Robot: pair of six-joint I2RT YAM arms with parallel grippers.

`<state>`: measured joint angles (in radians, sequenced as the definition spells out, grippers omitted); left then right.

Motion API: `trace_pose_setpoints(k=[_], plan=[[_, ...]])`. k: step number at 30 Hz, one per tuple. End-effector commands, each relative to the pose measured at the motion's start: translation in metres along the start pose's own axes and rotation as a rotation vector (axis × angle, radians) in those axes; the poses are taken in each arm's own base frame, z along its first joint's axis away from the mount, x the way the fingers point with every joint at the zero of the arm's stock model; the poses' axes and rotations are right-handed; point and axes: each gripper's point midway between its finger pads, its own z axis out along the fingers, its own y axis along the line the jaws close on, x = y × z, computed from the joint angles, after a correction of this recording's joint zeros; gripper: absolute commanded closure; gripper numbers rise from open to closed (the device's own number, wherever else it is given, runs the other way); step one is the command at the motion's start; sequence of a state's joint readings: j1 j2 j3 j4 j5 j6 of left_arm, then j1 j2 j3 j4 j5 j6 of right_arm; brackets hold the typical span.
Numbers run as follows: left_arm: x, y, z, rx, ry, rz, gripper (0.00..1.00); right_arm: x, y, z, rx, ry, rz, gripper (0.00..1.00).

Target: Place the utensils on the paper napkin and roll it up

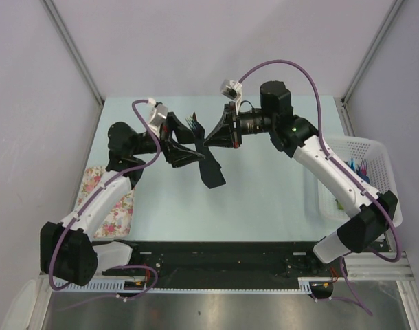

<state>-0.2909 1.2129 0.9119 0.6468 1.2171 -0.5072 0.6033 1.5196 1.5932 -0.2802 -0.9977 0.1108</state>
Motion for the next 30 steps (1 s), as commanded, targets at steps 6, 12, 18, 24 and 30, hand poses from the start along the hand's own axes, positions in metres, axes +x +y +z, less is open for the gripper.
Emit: trace_pose_setpoints(k=[6, 12, 18, 24, 30], plan=[[-0.013, -0.011, 0.006, 0.035, -0.075, -0.039, 0.35, -0.032, 0.023, -0.008, -0.006, -0.074, -0.105, 1.0], [-0.014, -0.009, 0.008, 0.047, -0.085, -0.048, 0.41, -0.038, 0.028, -0.009, -0.012, -0.088, -0.124, 1.0], [-0.015, -0.008, 0.011, 0.053, -0.091, -0.046, 0.4, -0.042, 0.032, -0.009, -0.016, -0.1, -0.128, 1.0], [-0.013, -0.012, 0.011, 0.072, -0.083, -0.035, 0.49, -0.045, 0.032, -0.009, -0.018, -0.111, -0.128, 1.0], [-0.014, -0.014, 0.011, 0.072, -0.089, -0.037, 0.65, -0.045, 0.034, -0.009, -0.02, -0.115, -0.131, 1.0]])
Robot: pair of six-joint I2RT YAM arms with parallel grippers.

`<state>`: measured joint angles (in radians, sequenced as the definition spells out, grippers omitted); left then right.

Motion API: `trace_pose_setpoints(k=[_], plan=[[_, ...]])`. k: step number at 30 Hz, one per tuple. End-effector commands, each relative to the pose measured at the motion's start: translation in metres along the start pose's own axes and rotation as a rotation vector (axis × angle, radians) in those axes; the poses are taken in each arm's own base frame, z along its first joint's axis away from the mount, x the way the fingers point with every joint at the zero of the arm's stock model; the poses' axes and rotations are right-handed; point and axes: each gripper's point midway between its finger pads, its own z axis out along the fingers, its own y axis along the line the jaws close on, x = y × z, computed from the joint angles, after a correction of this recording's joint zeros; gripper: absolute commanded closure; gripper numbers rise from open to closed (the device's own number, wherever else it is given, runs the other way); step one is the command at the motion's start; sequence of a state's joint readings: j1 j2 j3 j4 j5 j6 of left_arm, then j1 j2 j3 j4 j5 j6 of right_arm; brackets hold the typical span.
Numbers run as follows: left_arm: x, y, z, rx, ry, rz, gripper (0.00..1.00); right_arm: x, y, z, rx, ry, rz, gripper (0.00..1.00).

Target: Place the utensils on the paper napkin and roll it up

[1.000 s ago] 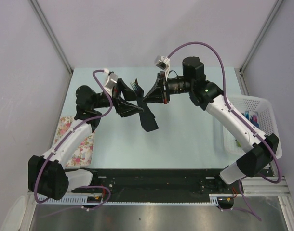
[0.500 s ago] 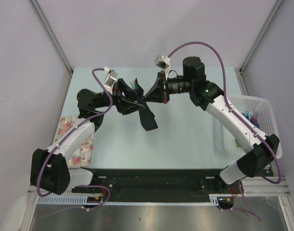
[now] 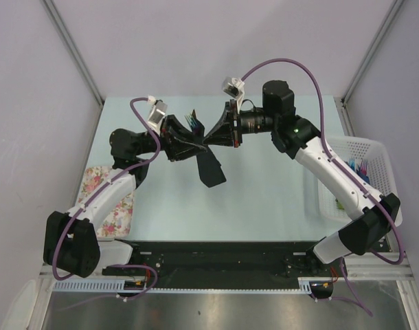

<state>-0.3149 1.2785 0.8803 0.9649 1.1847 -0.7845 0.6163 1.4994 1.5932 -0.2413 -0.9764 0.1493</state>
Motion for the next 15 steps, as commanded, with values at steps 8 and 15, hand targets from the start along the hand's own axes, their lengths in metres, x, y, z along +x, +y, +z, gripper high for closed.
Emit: trace_pose_setpoints(k=[8, 15], plan=[[-0.007, -0.007, 0.002, 0.023, -0.018, 0.011, 1.0, -0.039, 0.026, -0.012, -0.002, -0.108, -0.139, 1.0], [-0.02, -0.002, 0.003, 0.004, -0.039, 0.012, 1.0, -0.037, 0.022, -0.03, 0.064, -0.106, -0.13, 0.49]])
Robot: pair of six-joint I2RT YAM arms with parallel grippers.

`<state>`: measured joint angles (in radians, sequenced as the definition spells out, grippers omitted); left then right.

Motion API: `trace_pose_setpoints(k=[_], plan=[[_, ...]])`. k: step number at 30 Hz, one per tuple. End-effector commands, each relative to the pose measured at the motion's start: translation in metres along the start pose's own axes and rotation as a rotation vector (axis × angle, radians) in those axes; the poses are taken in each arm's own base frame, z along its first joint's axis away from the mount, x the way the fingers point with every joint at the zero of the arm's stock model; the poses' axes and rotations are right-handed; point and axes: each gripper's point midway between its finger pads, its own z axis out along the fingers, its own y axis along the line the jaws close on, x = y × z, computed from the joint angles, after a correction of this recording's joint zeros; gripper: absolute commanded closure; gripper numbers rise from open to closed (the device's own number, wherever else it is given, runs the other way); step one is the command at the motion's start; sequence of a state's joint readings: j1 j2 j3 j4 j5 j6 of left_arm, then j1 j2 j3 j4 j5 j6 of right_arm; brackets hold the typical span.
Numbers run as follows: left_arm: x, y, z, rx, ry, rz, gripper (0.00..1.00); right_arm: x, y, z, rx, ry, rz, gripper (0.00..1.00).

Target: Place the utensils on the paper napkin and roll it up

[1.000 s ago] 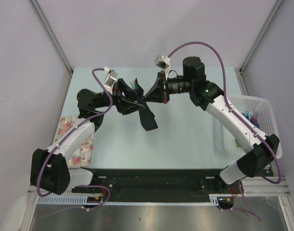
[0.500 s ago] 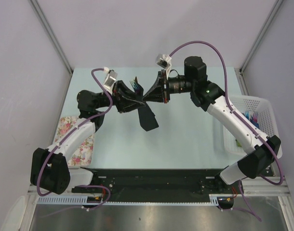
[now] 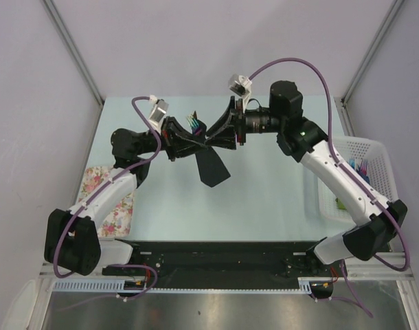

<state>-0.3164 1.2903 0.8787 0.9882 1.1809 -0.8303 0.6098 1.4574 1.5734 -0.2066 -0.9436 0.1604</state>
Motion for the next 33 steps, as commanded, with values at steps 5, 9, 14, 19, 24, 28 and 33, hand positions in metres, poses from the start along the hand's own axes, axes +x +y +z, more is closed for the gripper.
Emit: trace_pose_setpoints(k=[5, 9, 14, 19, 24, 28, 33], plan=[[-0.034, -0.002, 0.002, -0.003, -0.049, 0.048, 1.0, 0.003, 0.009, -0.036, 0.091, 0.01, -0.067, 0.17], [-0.045, -0.003, 0.003, -0.002, -0.061, 0.062, 1.0, 0.035, 0.012, -0.044, 0.094, 0.098, -0.048, 0.18], [-0.05, -0.007, 0.003, 0.004, -0.053, 0.067, 1.0, 0.054, 0.014, -0.046, 0.084, 0.153, -0.033, 0.23], [-0.053, -0.01, 0.003, 0.006, -0.052, 0.067, 1.0, 0.061, 0.007, -0.045, 0.092, 0.173, -0.02, 0.62], [-0.058, -0.018, 0.005, 0.021, -0.048, 0.07, 1.0, 0.061, 0.001, -0.044, 0.084, 0.173, -0.026, 1.0], [-0.06, -0.029, 0.007, 0.046, -0.038, 0.066, 1.0, 0.06, -0.018, -0.044, 0.105, 0.168, -0.052, 1.0], [-0.061, -0.043, 0.012, 0.08, -0.027, 0.058, 1.0, 0.05, -0.045, -0.046, 0.125, 0.157, -0.13, 1.0]])
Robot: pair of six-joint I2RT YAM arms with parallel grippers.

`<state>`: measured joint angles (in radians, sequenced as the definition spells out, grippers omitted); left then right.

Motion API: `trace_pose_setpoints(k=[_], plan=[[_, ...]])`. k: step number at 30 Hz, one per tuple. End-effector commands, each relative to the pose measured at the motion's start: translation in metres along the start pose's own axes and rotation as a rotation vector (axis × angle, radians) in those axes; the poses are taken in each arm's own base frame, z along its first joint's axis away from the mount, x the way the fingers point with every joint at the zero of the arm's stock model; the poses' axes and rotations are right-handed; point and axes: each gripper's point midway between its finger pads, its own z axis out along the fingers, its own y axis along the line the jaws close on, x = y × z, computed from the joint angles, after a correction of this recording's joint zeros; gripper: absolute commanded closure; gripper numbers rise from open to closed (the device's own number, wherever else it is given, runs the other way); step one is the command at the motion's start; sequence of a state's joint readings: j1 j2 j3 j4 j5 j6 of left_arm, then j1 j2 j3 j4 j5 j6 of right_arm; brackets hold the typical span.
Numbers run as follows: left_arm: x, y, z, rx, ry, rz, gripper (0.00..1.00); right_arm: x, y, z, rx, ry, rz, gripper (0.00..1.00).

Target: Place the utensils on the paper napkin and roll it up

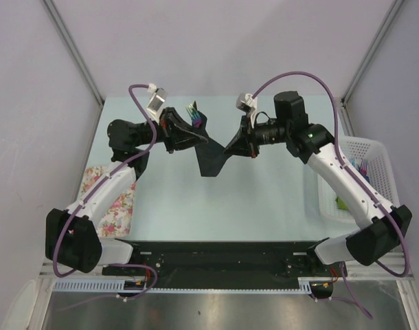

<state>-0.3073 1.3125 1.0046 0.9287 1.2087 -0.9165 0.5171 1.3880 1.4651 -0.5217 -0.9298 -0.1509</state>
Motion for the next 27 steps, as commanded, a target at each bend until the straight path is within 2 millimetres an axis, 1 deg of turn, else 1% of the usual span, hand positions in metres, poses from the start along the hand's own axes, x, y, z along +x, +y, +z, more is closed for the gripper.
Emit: trace_pose_setpoints(k=[1, 2, 4, 8, 10, 11, 12, 13, 14, 15, 16, 20, 21, 24, 25, 27], plan=[[-0.031, -0.039, 0.007, 0.062, -0.034, 0.101, 1.0, -0.017, -0.022, 0.0, 0.014, -0.027, -0.119, 1.0], [-0.034, -0.041, 0.009, 0.068, -0.035, 0.104, 1.0, -0.021, -0.022, 0.001, 0.008, -0.033, -0.142, 1.0], [-0.036, -0.044, 0.012, 0.076, -0.041, 0.094, 1.0, -0.021, -0.024, 0.006, -0.008, -0.034, -0.158, 1.0], [-0.04, -0.048, 0.016, 0.087, -0.053, 0.092, 1.0, -0.026, -0.017, 0.019, -0.056, -0.055, -0.199, 1.0], [-0.043, -0.052, 0.019, 0.1, -0.061, 0.093, 1.0, -0.022, -0.009, 0.029, -0.085, -0.06, -0.198, 1.0], [-0.046, -0.054, 0.022, 0.109, -0.067, 0.099, 1.0, -0.029, -0.006, 0.032, -0.09, -0.086, -0.227, 1.0], [-0.048, -0.055, 0.023, 0.114, -0.072, 0.098, 1.0, -0.028, 0.0, 0.038, -0.11, -0.092, -0.233, 1.0], [-0.049, -0.056, 0.024, 0.118, -0.075, 0.1, 1.0, -0.025, 0.0, 0.042, -0.111, -0.097, -0.229, 1.0], [-0.051, -0.058, 0.026, 0.124, -0.078, 0.102, 1.0, -0.03, 0.002, 0.045, -0.117, -0.124, -0.235, 1.0], [-0.051, -0.058, 0.026, 0.128, -0.077, 0.1, 1.0, -0.03, 0.002, 0.048, -0.121, -0.13, -0.232, 1.0], [-0.052, -0.058, 0.026, 0.128, -0.081, 0.099, 1.0, -0.026, 0.002, 0.052, -0.123, -0.131, -0.219, 1.0], [-0.052, -0.057, 0.027, 0.123, -0.092, 0.086, 1.0, -0.041, 0.004, 0.059, -0.13, -0.21, -0.222, 1.0], [-0.052, -0.057, 0.027, 0.12, -0.099, 0.086, 1.0, -0.042, 0.004, 0.059, -0.129, -0.218, -0.197, 1.0], [-0.049, -0.051, 0.027, 0.106, -0.104, 0.074, 1.0, -0.044, 0.002, 0.059, -0.113, -0.232, -0.193, 1.0], [-0.049, -0.048, 0.027, 0.099, -0.108, 0.072, 1.0, -0.041, -0.001, 0.059, -0.099, -0.22, -0.178, 0.99], [-0.053, -0.036, 0.025, 0.053, -0.131, 0.065, 1.0, -0.041, -0.011, 0.054, -0.05, -0.217, -0.156, 0.9]])
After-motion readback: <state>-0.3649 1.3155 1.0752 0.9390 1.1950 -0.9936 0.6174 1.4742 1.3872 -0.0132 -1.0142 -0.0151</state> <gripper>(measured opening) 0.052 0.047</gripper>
